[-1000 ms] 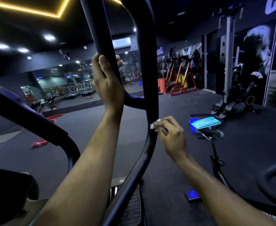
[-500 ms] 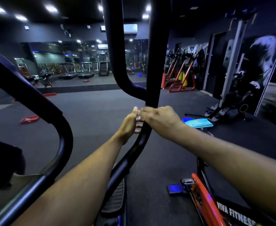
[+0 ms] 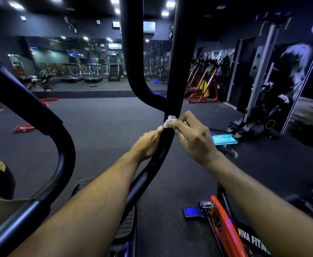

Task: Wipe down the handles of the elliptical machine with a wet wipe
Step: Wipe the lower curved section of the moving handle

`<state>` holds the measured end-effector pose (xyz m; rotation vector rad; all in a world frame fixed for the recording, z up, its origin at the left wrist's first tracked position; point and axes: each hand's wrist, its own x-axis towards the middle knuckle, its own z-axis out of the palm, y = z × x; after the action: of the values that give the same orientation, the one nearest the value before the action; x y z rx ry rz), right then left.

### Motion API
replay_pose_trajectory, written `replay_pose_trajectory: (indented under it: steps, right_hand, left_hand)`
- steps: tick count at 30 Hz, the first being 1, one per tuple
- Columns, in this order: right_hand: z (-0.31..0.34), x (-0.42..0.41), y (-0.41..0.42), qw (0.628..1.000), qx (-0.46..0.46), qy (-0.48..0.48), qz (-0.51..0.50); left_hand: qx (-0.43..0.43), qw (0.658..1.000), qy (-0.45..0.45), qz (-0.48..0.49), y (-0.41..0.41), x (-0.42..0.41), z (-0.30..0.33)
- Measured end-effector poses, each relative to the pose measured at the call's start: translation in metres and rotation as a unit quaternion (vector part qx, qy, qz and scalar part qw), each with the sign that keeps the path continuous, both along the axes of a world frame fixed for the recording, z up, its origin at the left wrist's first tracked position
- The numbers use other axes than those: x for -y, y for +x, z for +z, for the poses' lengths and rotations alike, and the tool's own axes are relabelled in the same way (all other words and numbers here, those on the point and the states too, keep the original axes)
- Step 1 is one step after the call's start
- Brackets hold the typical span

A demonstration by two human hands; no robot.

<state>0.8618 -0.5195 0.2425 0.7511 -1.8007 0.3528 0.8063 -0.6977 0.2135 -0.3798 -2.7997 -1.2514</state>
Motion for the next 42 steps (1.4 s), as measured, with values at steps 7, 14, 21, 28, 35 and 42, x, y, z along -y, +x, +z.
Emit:
replay_pose_trajectory:
  steps: [7, 14, 21, 28, 35, 42]
  right_hand:
    - [-0.003, 0.001, 0.005, 0.994, 0.038, -0.099, -0.012]
    - [-0.019, 0.017, 0.0, 0.988, 0.1, -0.111, 0.022]
    - [-0.01, 0.034, 0.018, 0.999, 0.038, -0.003, 0.023]
    - [-0.022, 0.018, -0.006, 0.99, 0.066, 0.121, -0.041]
    - [-0.07, 0.034, 0.005, 0.979, 0.195, 0.0, 0.061]
    - [-0.05, 0.004, 0.002, 0.954, 0.151, -0.251, 0.065]
  left_hand:
    - [-0.03, 0.999, -0.025, 0.016, 0.001, -0.001, -0.002]
    - [-0.031, 0.999, -0.036, 0.024, -0.006, -0.003, -0.003]
    - [-0.039, 0.998, -0.054, 0.006, -0.008, 0.002, -0.005]
    - [-0.102, 0.989, -0.1, -0.029, -0.003, 0.004, -0.001]
    - [0.014, 0.983, -0.179, -0.043, 0.009, 0.021, 0.001]
    - [0.027, 0.965, -0.254, -0.051, 0.032, 0.016, 0.016]
